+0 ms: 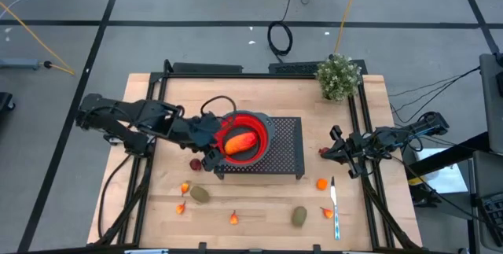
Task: Pick & Place Fruit
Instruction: Put the brown kiwi into the red strainer bowl on the shelf
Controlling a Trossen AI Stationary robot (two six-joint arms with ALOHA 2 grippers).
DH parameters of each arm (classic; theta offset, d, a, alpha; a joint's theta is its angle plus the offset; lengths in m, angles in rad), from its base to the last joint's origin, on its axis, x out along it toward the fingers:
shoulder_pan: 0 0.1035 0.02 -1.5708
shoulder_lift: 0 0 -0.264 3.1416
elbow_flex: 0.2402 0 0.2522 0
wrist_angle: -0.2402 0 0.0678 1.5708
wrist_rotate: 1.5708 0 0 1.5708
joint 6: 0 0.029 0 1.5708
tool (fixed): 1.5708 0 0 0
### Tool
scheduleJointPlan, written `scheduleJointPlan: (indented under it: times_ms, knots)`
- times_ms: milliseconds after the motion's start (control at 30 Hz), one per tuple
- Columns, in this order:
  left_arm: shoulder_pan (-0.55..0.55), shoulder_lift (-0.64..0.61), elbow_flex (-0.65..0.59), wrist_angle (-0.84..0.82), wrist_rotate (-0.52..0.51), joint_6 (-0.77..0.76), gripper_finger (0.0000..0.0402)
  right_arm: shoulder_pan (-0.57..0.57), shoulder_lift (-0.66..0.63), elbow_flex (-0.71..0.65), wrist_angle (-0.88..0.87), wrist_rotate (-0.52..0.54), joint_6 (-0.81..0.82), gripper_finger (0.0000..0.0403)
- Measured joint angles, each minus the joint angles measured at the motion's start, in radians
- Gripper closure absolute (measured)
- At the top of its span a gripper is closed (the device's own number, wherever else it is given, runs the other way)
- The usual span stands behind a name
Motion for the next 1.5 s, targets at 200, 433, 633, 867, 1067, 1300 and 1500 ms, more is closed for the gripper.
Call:
scheduleJointPlan:
  times_ms: [200, 433, 633, 867, 1067, 1300, 1500]
  knots:
    - [-0.069, 0.002, 0.000, -0.025, 0.000, -0.162, 0.0103, 0.000, 0.000, 0.000, -0.001, 0.000, 0.000, 0.0403]
    - [-0.155, 0.002, 0.000, -0.101, -0.029, -0.394, 0.0103, 0.000, 0.000, 0.000, -0.001, 0.000, 0.000, 0.0403]
    - [-0.225, 0.002, -0.032, -0.111, -0.061, -0.543, 0.0103, 0.000, 0.000, 0.000, -0.001, 0.000, 0.000, 0.0403]
    - [-0.289, 0.002, -0.086, -0.097, -0.066, -0.689, 0.0103, 0.000, 0.000, 0.000, -0.029, 0.001, -0.023, 0.0403]
    - [-0.341, 0.003, -0.133, -0.097, -0.075, -0.831, 0.0103, 0.000, 0.000, 0.000, -0.129, 0.003, -0.069, 0.0403]
    - [-0.393, 0.003, -0.200, -0.093, -0.076, -1.027, 0.0103, 0.000, 0.000, 0.000, -0.173, 0.000, -0.103, 0.0403]
    - [-0.421, 0.002, -0.281, -0.056, -0.021, -1.191, 0.0103, 0.000, 0.000, 0.000, -0.178, 0.003, -0.163, 0.0403]
